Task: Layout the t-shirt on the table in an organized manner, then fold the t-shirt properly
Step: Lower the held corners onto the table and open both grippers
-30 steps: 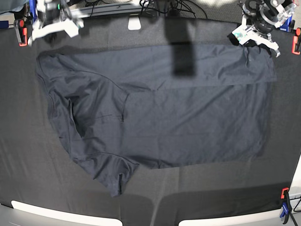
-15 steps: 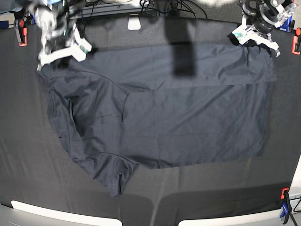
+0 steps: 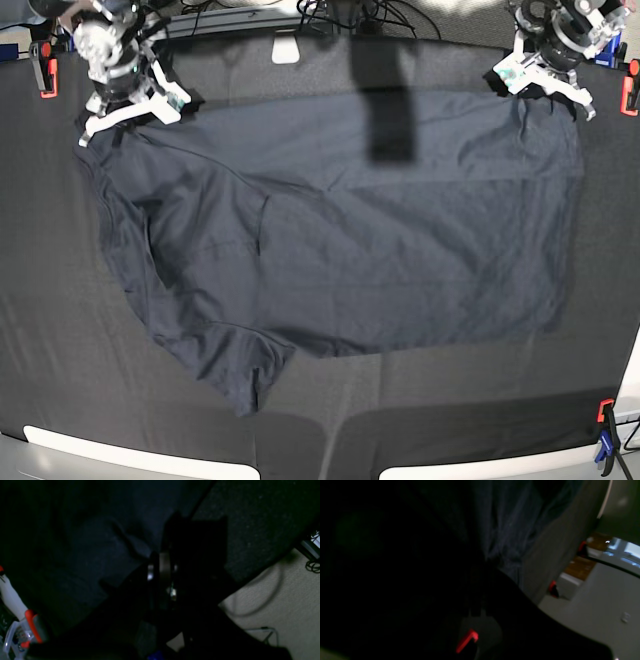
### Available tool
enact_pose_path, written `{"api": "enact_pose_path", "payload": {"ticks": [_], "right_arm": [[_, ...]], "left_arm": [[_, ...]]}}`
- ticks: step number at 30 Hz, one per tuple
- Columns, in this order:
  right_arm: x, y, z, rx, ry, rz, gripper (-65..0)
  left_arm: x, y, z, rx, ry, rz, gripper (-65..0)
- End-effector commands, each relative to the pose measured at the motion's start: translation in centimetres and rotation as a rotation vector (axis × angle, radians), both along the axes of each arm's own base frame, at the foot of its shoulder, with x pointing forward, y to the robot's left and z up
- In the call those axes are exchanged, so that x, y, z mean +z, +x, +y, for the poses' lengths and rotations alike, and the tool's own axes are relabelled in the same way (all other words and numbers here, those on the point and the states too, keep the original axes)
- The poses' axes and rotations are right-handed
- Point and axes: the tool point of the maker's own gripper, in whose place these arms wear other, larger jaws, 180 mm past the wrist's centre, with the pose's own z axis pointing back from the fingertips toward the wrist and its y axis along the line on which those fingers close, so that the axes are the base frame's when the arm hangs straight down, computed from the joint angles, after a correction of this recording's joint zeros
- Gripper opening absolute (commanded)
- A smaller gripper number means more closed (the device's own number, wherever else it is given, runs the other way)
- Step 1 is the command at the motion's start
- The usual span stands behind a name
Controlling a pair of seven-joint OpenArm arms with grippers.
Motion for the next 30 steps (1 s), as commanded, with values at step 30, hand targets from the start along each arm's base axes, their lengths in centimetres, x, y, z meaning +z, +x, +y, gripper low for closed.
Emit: {"api": "enact_pose_path", "payload": {"ticks": [30], "right_arm": [[2.7,-8.8,-0.4,-0.041,-0.117,0.069,-65.0]], "left_arm": [[1.5,-2.8,0.7,0.049,0.106,0.091,-65.0]]}}
